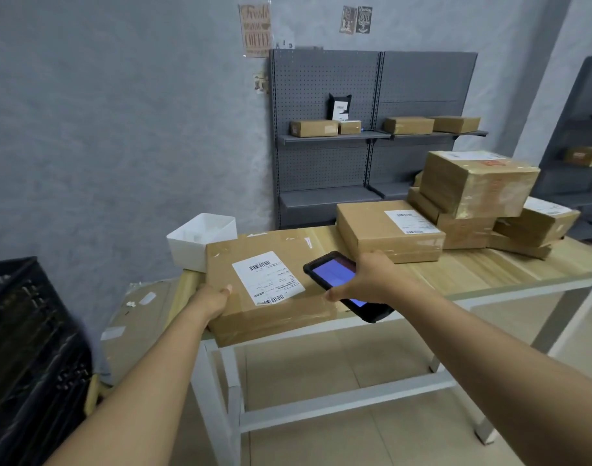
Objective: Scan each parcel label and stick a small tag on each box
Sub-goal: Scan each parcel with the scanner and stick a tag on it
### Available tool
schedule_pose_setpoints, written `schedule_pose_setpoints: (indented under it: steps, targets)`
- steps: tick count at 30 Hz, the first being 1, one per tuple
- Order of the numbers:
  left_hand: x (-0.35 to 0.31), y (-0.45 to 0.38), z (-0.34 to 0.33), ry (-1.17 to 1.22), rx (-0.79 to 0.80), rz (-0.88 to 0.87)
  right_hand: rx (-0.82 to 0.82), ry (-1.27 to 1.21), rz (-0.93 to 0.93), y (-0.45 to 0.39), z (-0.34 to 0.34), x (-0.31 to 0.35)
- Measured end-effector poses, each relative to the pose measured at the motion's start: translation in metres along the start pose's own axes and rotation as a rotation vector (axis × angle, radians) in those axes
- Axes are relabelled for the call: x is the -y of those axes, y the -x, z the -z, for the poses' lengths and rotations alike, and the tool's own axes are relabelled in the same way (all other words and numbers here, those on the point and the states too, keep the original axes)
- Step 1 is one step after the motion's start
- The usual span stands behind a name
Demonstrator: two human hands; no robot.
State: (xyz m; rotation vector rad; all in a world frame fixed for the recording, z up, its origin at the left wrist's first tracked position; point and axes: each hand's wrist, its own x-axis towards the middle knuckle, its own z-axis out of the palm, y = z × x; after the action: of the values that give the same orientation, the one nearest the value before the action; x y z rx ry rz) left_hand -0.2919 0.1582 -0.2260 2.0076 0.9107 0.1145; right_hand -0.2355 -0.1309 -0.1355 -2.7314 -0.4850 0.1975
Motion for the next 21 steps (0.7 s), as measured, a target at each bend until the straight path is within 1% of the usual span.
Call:
schedule_pose_setpoints:
  steps: [5, 8, 12, 15, 16, 18, 20, 21]
  targets:
    - [0.0, -0.002, 0.0, 0.015, -0.025, 0.012, -0.056, -0.037, -0.076, -0.024, -0.013, -0.033]
    - [-0.003, -0.004, 0.003, -0.032, -0.017, -0.007, -0.058, -0.055, -0.095, -0.046, -0.022, -0.054]
    - [-0.009, -0.004, 0.009, -0.076, -0.004, 0.088, -0.019, -0.038, -0.102, -0.084, -0.04, -0.074]
    - [-0.009, -0.005, 0.011, 0.03, 0.02, 0.154, 0.014, 0.036, -0.061, -0.109, -0.054, -0.085]
    - [-0.01, -0.005, 0.01, 0.093, 0.006, 0.149, 0.025, 0.076, -0.036, -0.116, -0.057, -0.087]
    - [-0.014, -0.008, 0.007, 0.17, -0.075, 0.103, 0.04, 0.124, -0.009, -0.129, -0.062, -0.09]
    - [-0.02, -0.01, 0.003, 0.142, -0.174, 0.034, 0.046, 0.165, 0.004, -0.141, -0.066, -0.091]
    - [-0.024, -0.013, 0.002, 0.083, -0.219, 0.003, 0.052, 0.177, 0.015, -0.147, -0.068, -0.091]
